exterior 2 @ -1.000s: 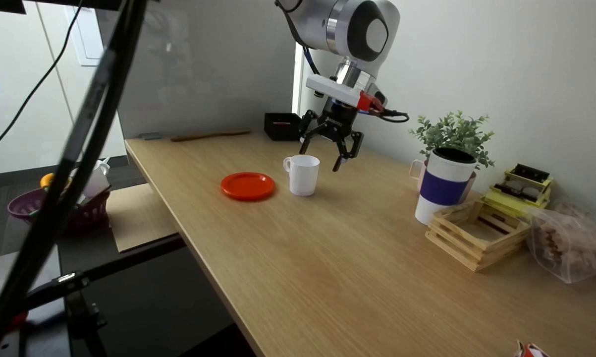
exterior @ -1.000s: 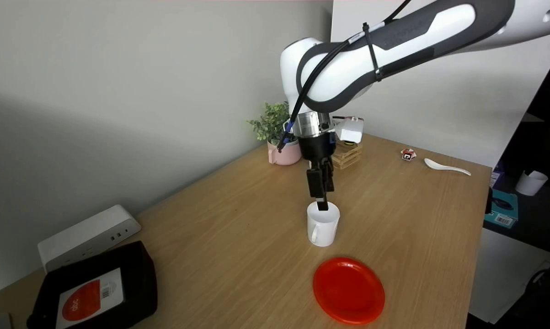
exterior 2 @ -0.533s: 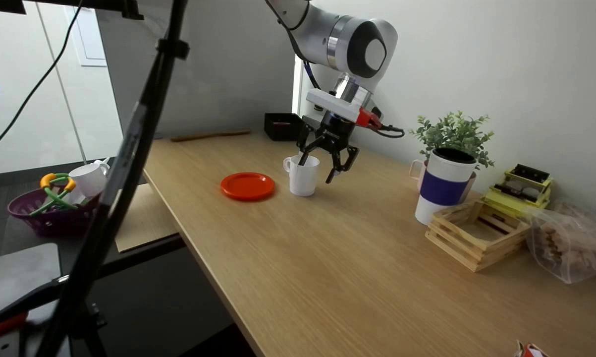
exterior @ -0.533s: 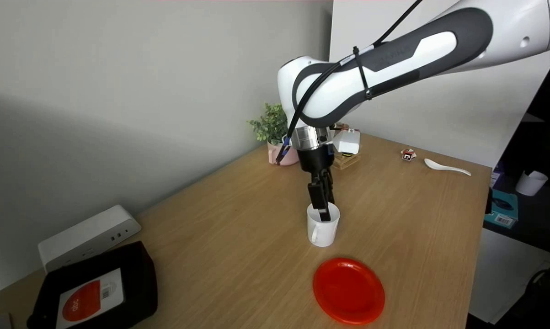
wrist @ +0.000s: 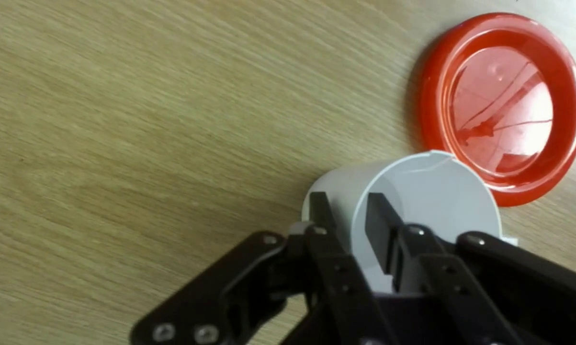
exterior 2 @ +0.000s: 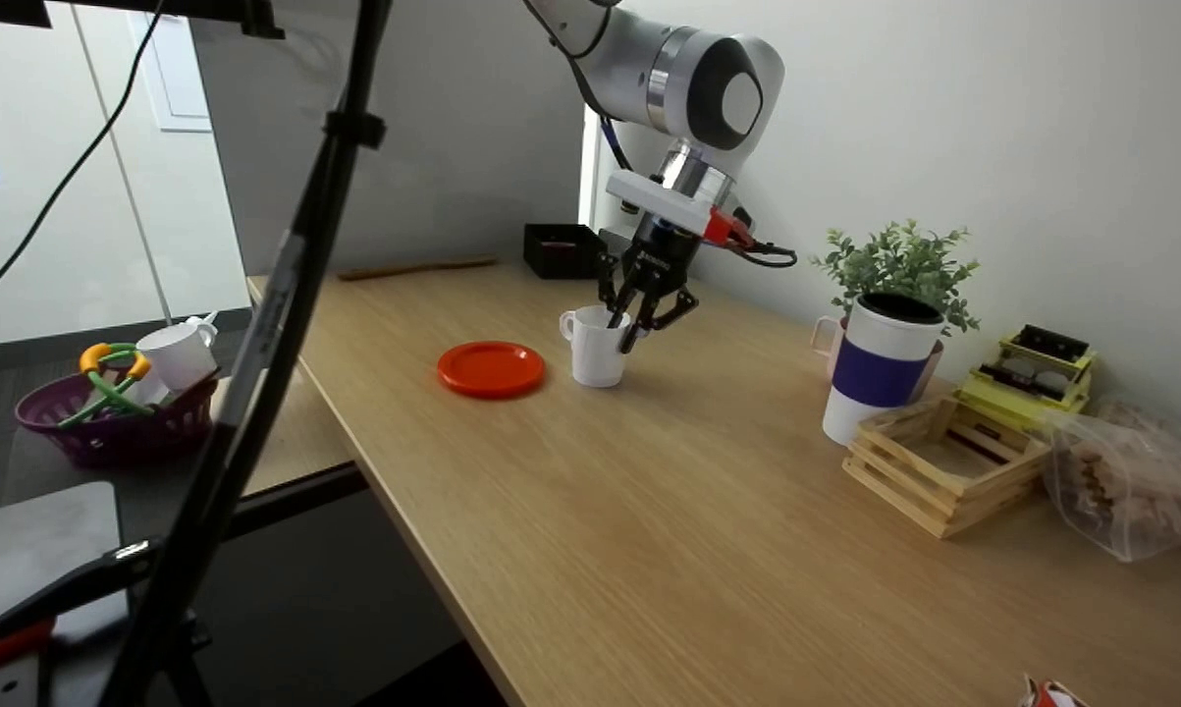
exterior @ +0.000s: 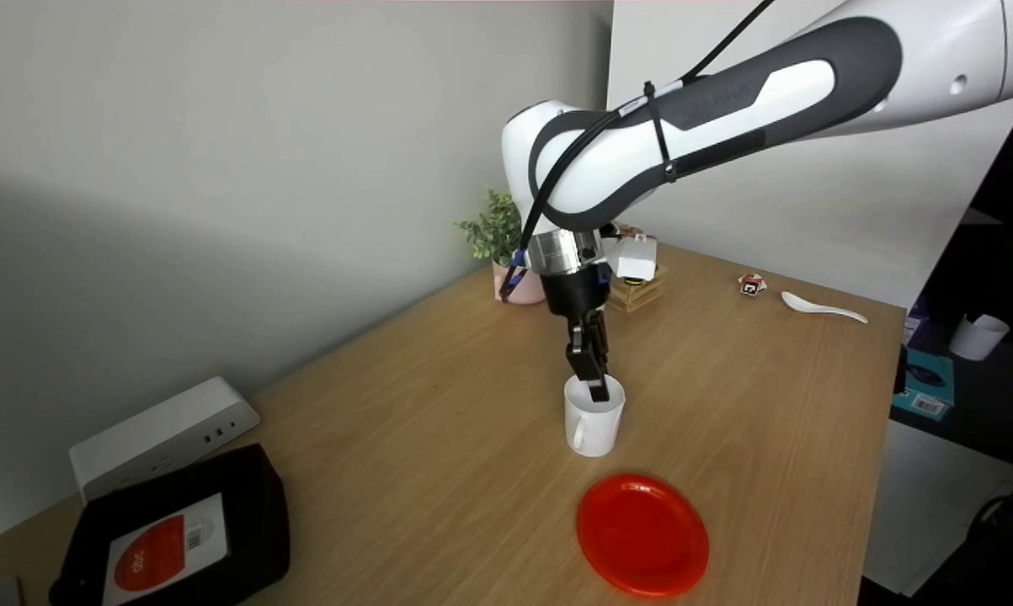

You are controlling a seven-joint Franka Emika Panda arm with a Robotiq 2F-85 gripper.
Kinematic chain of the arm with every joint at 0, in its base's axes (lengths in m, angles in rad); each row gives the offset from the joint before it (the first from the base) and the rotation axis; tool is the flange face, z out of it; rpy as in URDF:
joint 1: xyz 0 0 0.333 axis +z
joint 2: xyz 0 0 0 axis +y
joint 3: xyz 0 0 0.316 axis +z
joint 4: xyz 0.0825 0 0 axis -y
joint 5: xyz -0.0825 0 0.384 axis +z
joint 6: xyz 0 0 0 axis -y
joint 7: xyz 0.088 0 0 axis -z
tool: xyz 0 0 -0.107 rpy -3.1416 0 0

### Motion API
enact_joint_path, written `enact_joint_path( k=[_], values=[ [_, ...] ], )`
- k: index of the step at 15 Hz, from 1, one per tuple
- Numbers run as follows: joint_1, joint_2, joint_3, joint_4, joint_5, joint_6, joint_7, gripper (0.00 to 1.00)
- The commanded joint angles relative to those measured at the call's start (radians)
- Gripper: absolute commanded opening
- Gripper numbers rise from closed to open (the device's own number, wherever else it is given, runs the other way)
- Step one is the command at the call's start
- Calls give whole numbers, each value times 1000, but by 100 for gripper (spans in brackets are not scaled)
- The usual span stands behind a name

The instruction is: Put the mug cup on the orange plate

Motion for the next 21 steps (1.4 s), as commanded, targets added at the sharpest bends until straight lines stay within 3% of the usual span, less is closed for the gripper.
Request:
enact_joint_path(
  k=[1, 8, 14, 21],
  values=[
    [16, 3, -2, 36, -16, -32, 16, 1],
    [46, -43, -12, 4, -16, -9, 77, 0],
    [73, -95, -11, -55, -4, 5, 220, 0],
    [74, -115, 10, -149, 19, 36, 235, 0]
  ],
)
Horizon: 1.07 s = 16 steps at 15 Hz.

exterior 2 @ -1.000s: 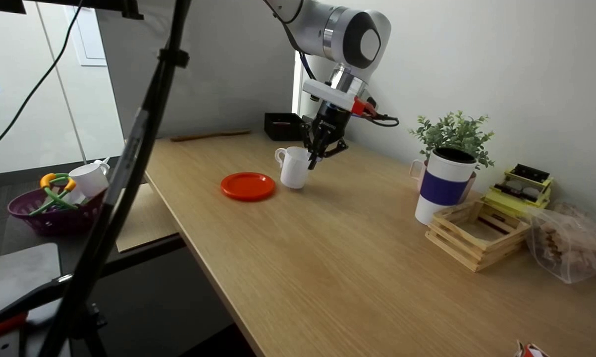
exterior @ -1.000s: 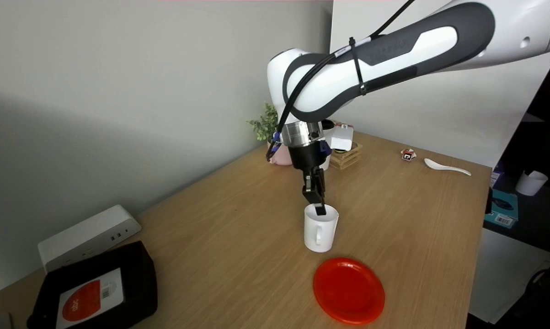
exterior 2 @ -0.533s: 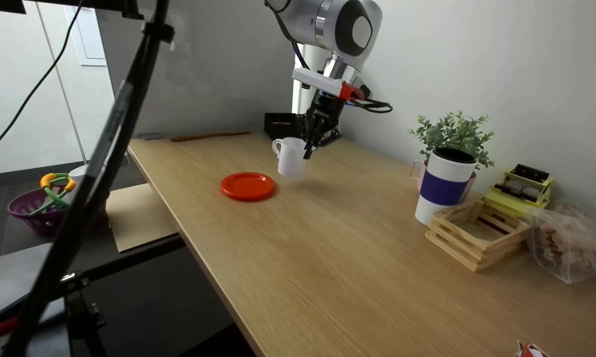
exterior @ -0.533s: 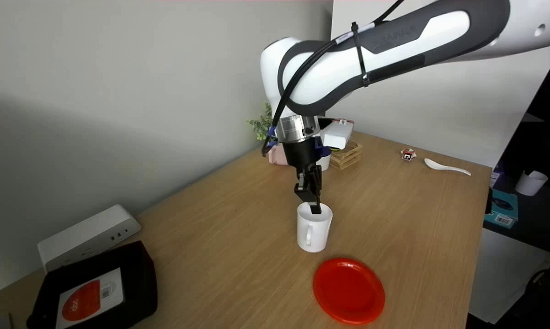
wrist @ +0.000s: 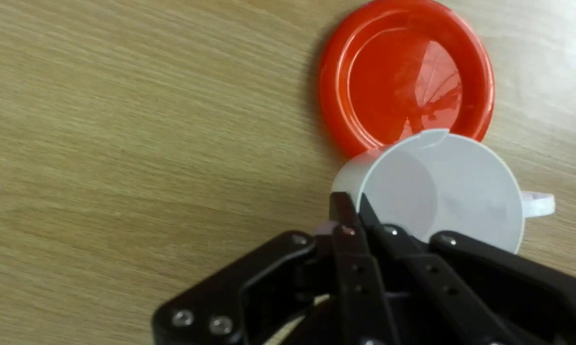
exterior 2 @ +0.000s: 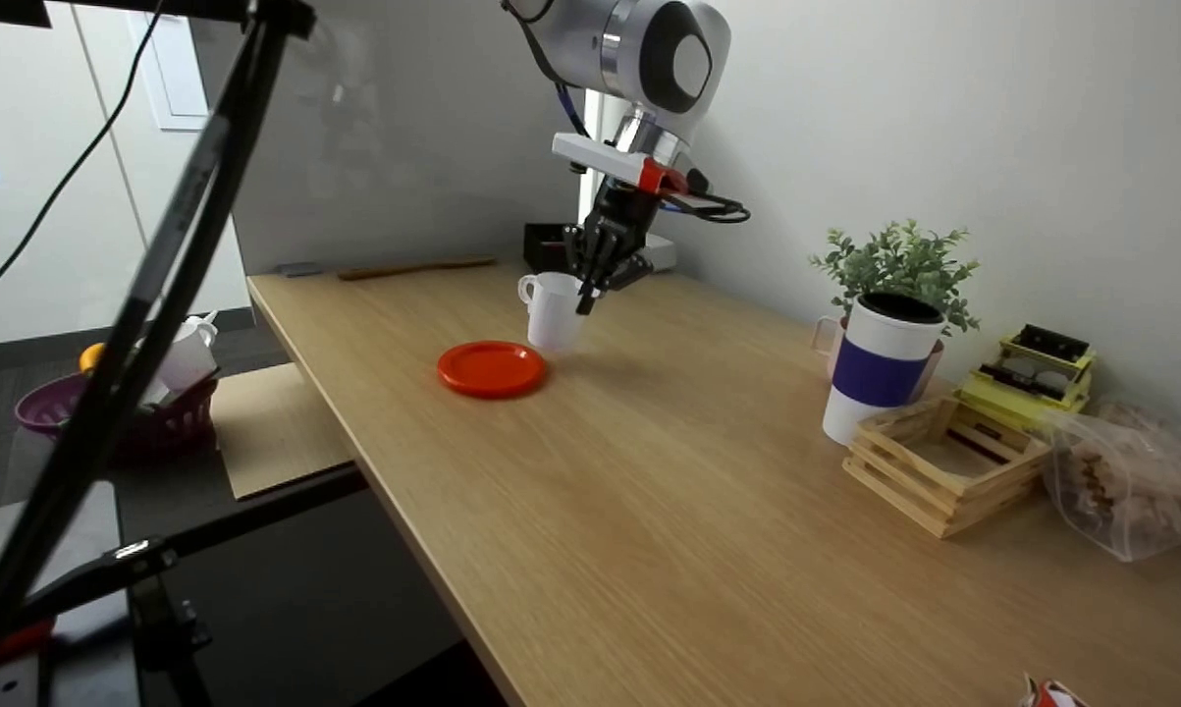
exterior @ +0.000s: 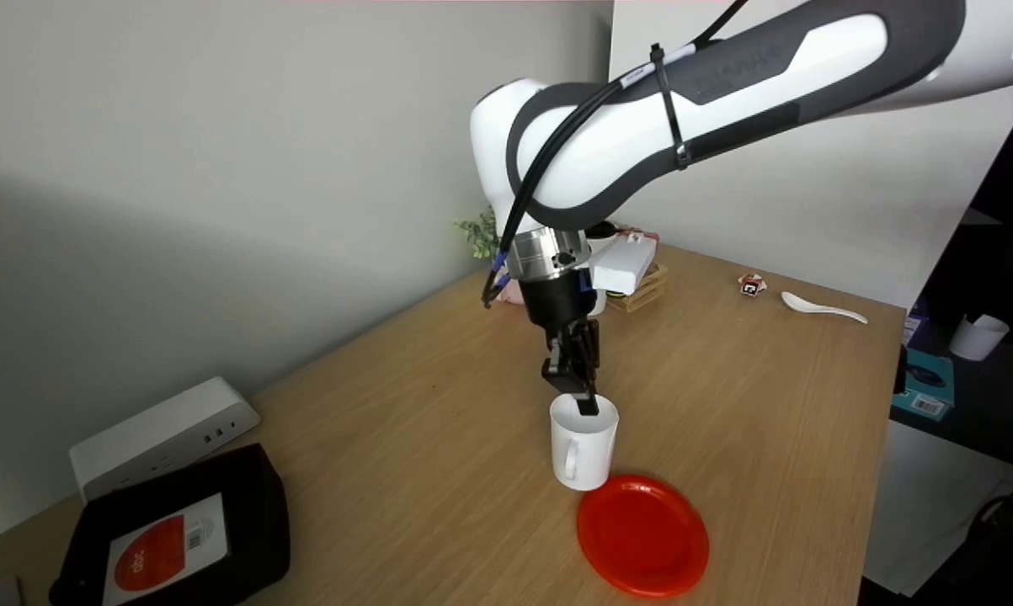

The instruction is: Put the mug cup on the orange plate

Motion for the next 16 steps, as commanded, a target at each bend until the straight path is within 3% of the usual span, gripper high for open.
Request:
enact_joint_path(
  k=[1, 6, 11, 16],
  values=[
    [-8, -55, 7, -119, 19, 45, 12, 0],
    [4, -108, 1, -220, 22, 106, 41, 0],
    [41, -220, -15, -368, -22, 249, 103, 0],
    [35, -296, 1, -489, 4, 293, 136, 0]
  ],
)
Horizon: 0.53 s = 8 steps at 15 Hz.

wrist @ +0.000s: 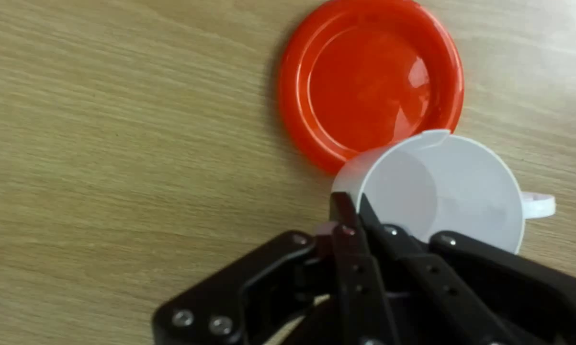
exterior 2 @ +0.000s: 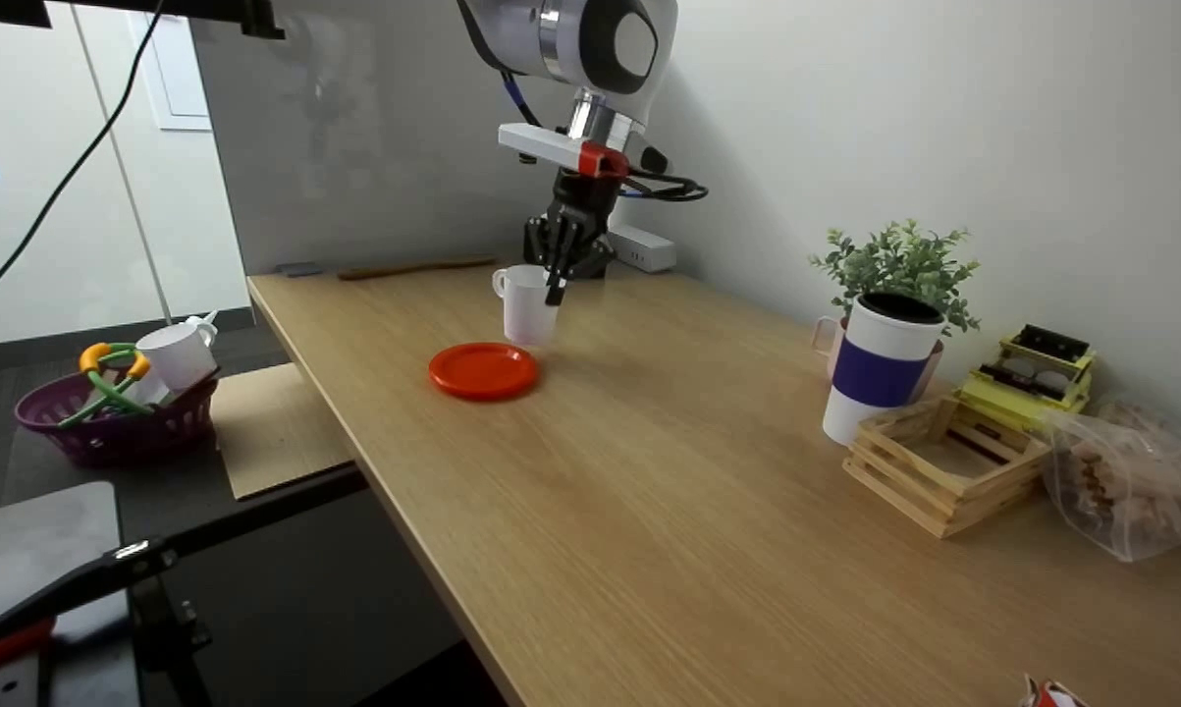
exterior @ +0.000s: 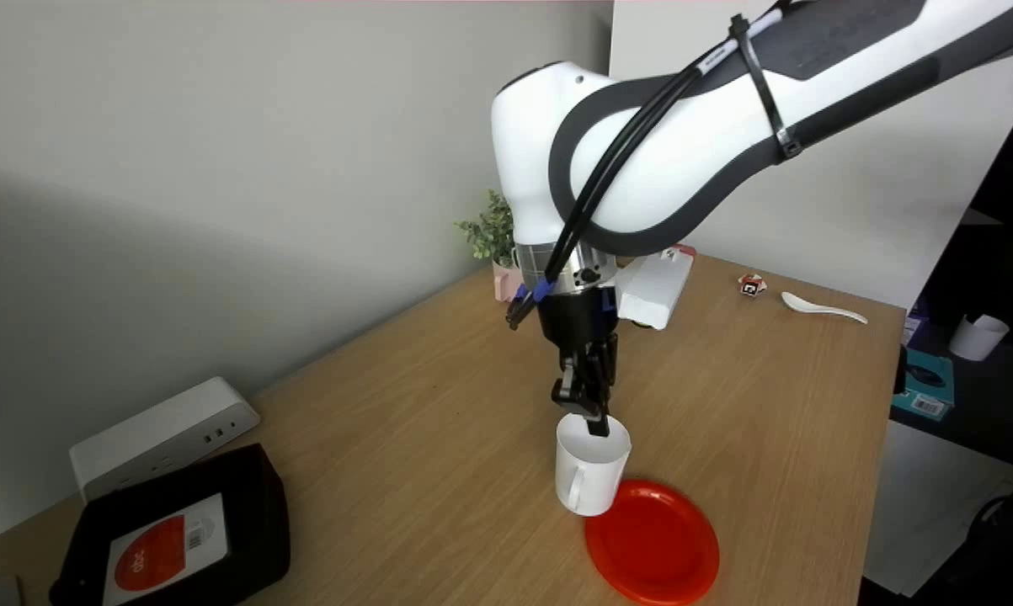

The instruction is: Put the mug cup on the orange plate

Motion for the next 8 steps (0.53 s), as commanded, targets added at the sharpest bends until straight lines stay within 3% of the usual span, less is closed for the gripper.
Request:
enact_joint_path(
  k=[1, 8],
  values=[
    [-10, -91, 2, -157, 19, 61, 14, 0],
    [-41, -126, 21, -311, 75, 146, -48, 0]
  ],
)
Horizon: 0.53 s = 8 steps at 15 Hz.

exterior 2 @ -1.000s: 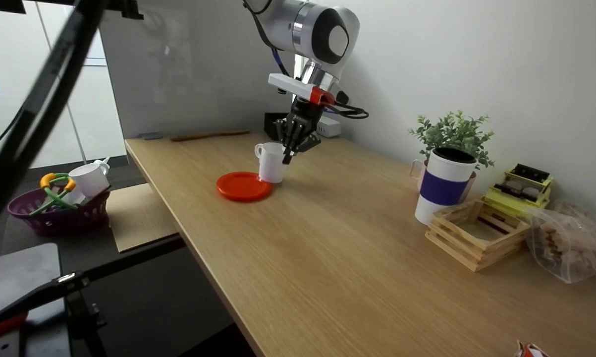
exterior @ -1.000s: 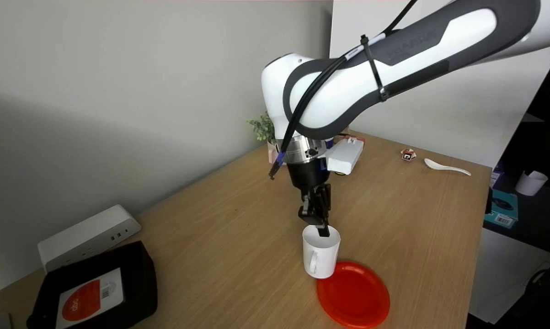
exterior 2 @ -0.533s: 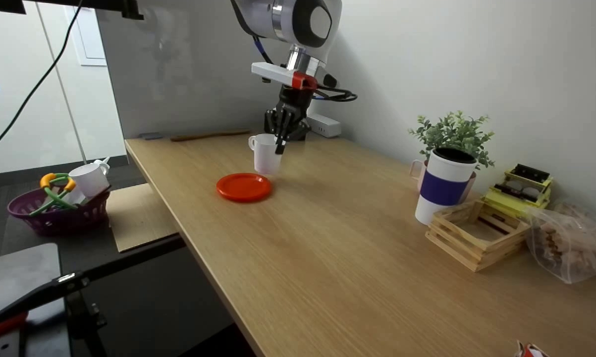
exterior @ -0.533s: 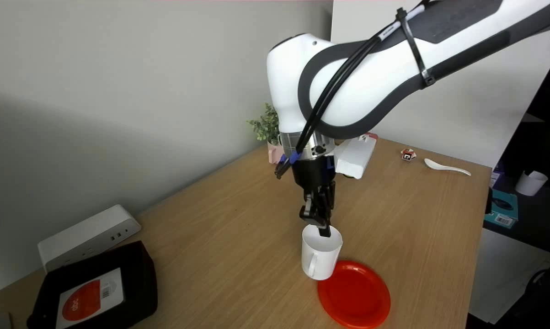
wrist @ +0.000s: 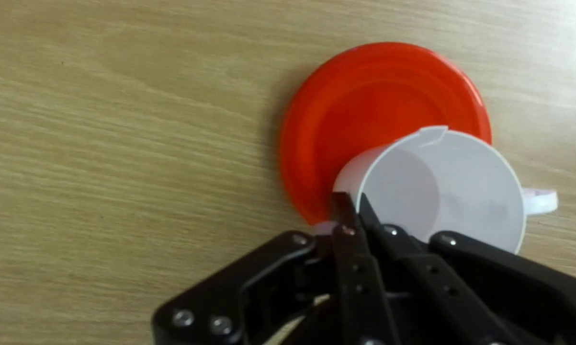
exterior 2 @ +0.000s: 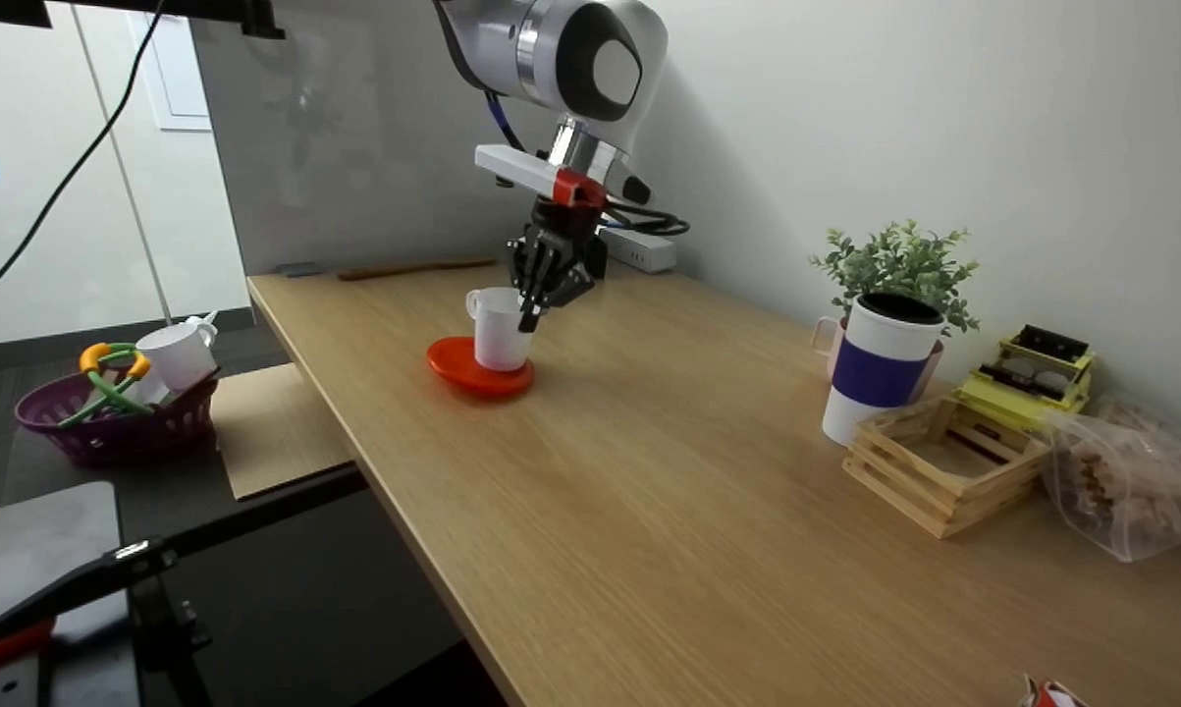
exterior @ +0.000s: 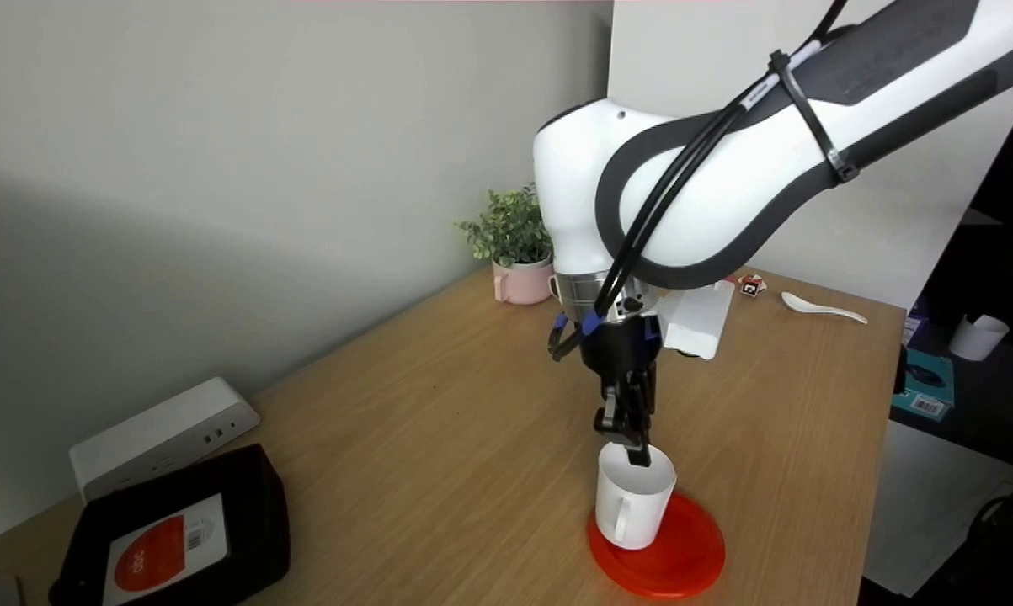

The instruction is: Put the mug cup on the orange plate

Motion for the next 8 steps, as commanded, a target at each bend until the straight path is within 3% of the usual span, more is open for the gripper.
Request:
enact_joint_path(
  k=[1, 8],
  values=[
    [-23, -56, 19, -127, 34, 79, -37, 0],
    [9, -142, 6, -245, 3, 181, 7, 0]
  ],
)
